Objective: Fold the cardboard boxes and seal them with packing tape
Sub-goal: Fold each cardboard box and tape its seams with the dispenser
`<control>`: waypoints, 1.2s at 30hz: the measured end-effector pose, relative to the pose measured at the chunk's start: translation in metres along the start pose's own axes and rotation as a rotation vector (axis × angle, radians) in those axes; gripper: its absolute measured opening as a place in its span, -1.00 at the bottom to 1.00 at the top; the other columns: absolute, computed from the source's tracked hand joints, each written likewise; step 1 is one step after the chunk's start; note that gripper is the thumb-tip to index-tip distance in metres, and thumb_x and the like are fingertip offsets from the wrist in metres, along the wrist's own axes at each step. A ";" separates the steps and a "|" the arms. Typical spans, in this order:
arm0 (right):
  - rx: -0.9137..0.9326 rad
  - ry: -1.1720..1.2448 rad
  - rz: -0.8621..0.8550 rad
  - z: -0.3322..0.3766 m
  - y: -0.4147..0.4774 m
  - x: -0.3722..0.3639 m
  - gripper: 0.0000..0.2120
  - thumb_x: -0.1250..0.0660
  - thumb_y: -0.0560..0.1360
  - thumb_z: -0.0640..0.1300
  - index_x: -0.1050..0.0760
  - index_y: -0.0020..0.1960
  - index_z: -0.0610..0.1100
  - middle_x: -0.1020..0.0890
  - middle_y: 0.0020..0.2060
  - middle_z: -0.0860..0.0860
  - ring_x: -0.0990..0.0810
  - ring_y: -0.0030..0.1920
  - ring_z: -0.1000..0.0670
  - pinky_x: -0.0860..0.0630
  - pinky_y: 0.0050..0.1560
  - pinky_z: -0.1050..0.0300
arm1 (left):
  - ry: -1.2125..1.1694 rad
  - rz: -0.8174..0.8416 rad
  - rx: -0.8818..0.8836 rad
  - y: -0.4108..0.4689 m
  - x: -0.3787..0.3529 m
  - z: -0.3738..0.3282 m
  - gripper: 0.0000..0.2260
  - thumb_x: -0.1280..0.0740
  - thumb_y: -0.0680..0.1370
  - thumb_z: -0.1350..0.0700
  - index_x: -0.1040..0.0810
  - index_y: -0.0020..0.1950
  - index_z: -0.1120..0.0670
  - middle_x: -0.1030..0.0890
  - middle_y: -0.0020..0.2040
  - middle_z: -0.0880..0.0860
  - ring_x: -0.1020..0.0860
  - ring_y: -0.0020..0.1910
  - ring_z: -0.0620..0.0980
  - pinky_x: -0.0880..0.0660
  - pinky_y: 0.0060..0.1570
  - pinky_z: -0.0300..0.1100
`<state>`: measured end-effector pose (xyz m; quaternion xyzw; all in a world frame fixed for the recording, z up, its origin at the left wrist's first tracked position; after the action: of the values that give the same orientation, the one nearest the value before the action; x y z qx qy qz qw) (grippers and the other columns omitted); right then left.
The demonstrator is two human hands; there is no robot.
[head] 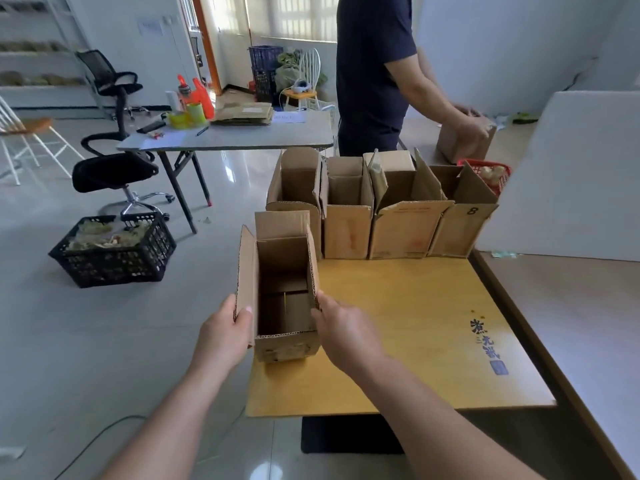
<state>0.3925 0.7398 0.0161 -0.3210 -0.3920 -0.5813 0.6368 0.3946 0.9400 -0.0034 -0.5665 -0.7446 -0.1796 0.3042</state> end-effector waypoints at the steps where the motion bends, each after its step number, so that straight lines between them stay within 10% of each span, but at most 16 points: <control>1: -0.003 -0.010 -0.008 0.003 0.009 -0.002 -0.62 -0.04 0.64 -0.01 -0.30 0.42 -0.07 -0.58 0.16 -0.11 -0.55 0.07 -0.21 -0.42 -0.09 0.02 | 0.009 0.008 0.001 0.009 0.002 0.001 -0.82 -0.18 0.62 0.08 -0.47 0.10 0.15 -0.54 -0.10 0.02 -0.52 0.02 0.17 -0.34 -0.15 -0.09; 6: -0.054 -0.042 -0.063 0.008 0.054 -0.005 -0.66 -0.06 0.64 -0.02 -0.37 0.35 -0.07 -0.63 0.05 -0.10 -0.56 -0.01 -0.20 -0.27 -0.23 0.08 | 0.029 0.040 -0.018 0.063 0.003 -0.002 -0.81 -0.17 0.62 0.09 -0.34 -0.18 0.07 -0.40 -0.35 0.01 -0.48 -0.35 -0.03 -0.50 -0.20 -0.05; 11: -0.222 0.015 -0.045 -0.007 0.087 -0.021 -0.65 -0.06 0.64 0.00 -0.39 0.37 -0.01 -0.65 0.04 -0.08 -0.58 0.01 -0.15 -0.30 -0.21 0.14 | 0.091 0.171 -0.026 0.110 -0.011 0.000 -0.71 -0.11 0.64 0.04 -0.42 0.24 0.19 -0.56 -0.05 0.21 -0.56 -0.04 0.22 -0.47 -0.08 -0.04; 16: -0.287 0.054 -0.050 -0.005 0.100 -0.025 -0.69 -0.03 0.64 0.02 -0.50 0.18 -0.03 -0.64 -0.10 -0.06 -0.56 -0.11 -0.15 -0.48 -0.19 0.04 | 0.118 0.216 -0.087 0.136 -0.018 -0.004 -0.70 -0.02 0.66 -0.03 -0.23 -0.25 0.03 -0.47 -0.23 0.15 -0.53 -0.12 0.23 -0.35 -0.22 -0.05; 22: -0.340 0.000 -0.057 -0.003 0.105 -0.022 -0.69 -0.02 0.63 0.02 -0.49 0.11 -0.08 -0.63 -0.10 -0.11 -0.54 -0.07 -0.25 -0.52 -0.08 -0.04 | 0.051 0.264 -0.085 0.149 -0.027 -0.004 -0.60 0.02 0.67 -0.04 -0.41 0.29 0.21 -0.54 0.12 0.26 -0.53 0.08 0.25 -0.44 0.07 -0.02; 36: -0.353 -0.097 -0.091 -0.011 0.093 -0.007 -0.54 -0.01 0.60 0.23 -0.42 0.31 -0.01 -0.63 0.09 -0.05 -0.56 0.07 -0.15 -0.34 -0.18 0.09 | -0.011 0.298 -0.095 0.151 -0.018 -0.011 -0.22 0.00 0.49 -0.39 0.06 0.58 0.01 -0.15 0.56 0.10 -0.18 0.50 0.18 -0.21 0.39 0.09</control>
<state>0.4863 0.7443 0.0089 -0.4370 -0.3282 -0.6533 0.5240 0.5441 0.9645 -0.0181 -0.6853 -0.6447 -0.1644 0.2962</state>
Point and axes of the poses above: each hand's wrist, its own y-axis towards the middle knuckle, its own x-axis out of the back of the hand, z = x × y, the point moved 10 cm from there along y, towards the middle knuckle
